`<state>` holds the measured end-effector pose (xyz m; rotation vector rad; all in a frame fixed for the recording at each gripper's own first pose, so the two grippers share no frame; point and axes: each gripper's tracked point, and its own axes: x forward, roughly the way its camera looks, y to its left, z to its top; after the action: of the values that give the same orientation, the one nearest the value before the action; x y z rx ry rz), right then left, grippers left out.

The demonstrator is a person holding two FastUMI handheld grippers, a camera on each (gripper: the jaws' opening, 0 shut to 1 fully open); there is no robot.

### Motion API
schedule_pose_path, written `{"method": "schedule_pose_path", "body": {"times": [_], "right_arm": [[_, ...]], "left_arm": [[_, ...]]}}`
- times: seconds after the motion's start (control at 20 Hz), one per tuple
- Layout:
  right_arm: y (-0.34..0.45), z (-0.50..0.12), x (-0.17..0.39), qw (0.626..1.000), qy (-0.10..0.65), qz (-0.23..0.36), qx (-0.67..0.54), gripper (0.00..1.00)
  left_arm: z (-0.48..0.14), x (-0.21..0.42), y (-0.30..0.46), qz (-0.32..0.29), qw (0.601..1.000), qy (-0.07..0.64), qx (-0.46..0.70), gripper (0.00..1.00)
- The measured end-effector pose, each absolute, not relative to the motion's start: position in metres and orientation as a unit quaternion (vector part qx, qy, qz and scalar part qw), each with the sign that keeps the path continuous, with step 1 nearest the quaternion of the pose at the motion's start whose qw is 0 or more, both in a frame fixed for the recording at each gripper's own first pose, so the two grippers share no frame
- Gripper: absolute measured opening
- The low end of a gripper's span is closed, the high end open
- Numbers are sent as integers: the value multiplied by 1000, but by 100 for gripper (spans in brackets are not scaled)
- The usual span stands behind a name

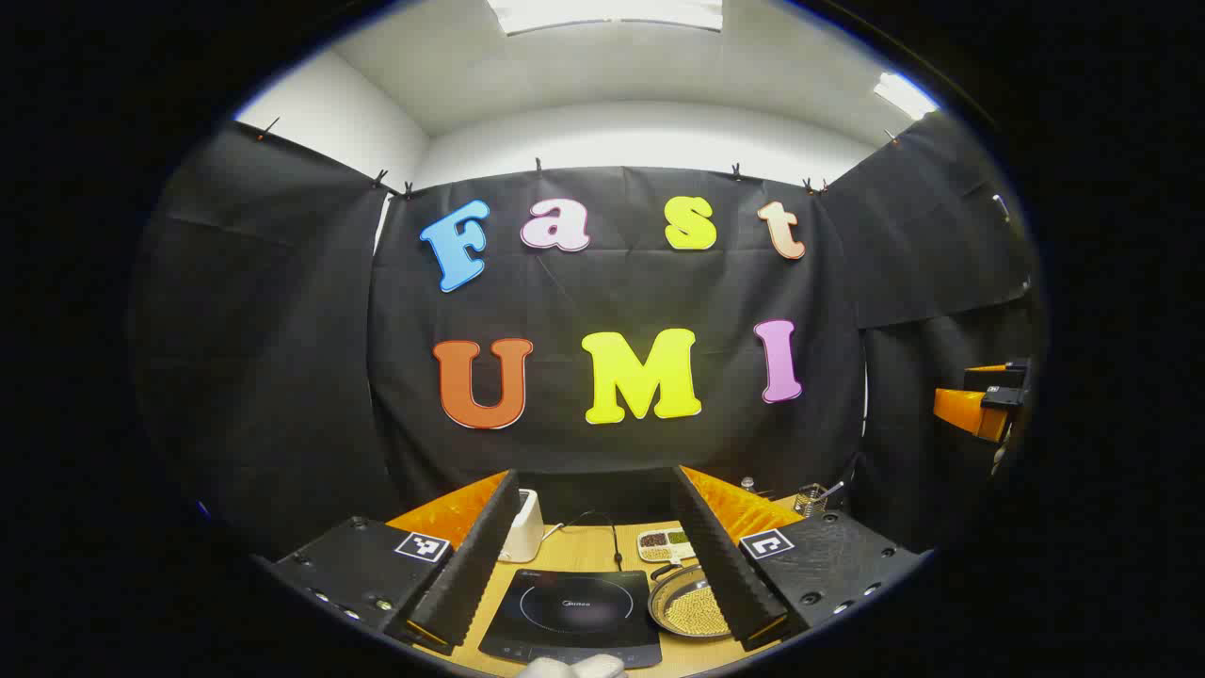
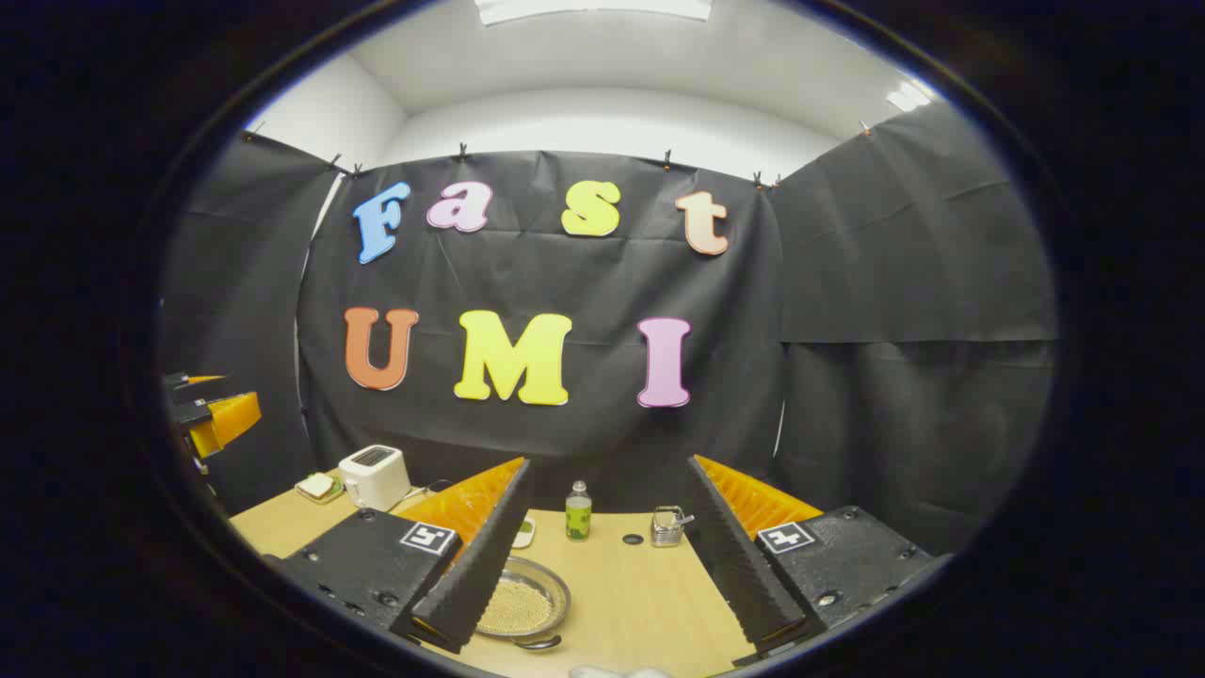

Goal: First push the handle of the pot to place it horizontally, then grasp the pot with both hands and set it on the induction cooktop.

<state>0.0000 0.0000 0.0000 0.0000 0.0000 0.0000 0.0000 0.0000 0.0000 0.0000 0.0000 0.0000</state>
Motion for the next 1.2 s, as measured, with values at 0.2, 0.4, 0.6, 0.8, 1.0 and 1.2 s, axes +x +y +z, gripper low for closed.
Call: {"method": "schedule_pose_path", "body": {"times": [0.2, 0.4, 0.6, 0.8, 1.0, 1.2], "right_arm": [[0, 3, -1, 1000, -3, -2, -4, 99], [0, 4, 0, 1000, -3, 1, -2, 99], [4, 1, -2, 1000, 4, 8, -2, 98], [14, 2, -4, 1000, 4, 27, -7, 88], [29, 3, -7, 999, 1, 52, -15, 62], [43, -11, -3, 997, 21, 68, -14, 26]], "left_arm": [[-1, 0, 0, -3, 1000, 2, -1, 96], [2, -2, -1, -5, 1000, 0, 1, 96], [0, -4, -2, -5, 1000, 2, 3, 96], [-1, -3, -2, -5, 1000, 2, 4, 96], [-5, -5, 1, -4, 1000, 3, 7, 96], [-10, -6, 3, -5, 1000, 5, 12, 96]]}}
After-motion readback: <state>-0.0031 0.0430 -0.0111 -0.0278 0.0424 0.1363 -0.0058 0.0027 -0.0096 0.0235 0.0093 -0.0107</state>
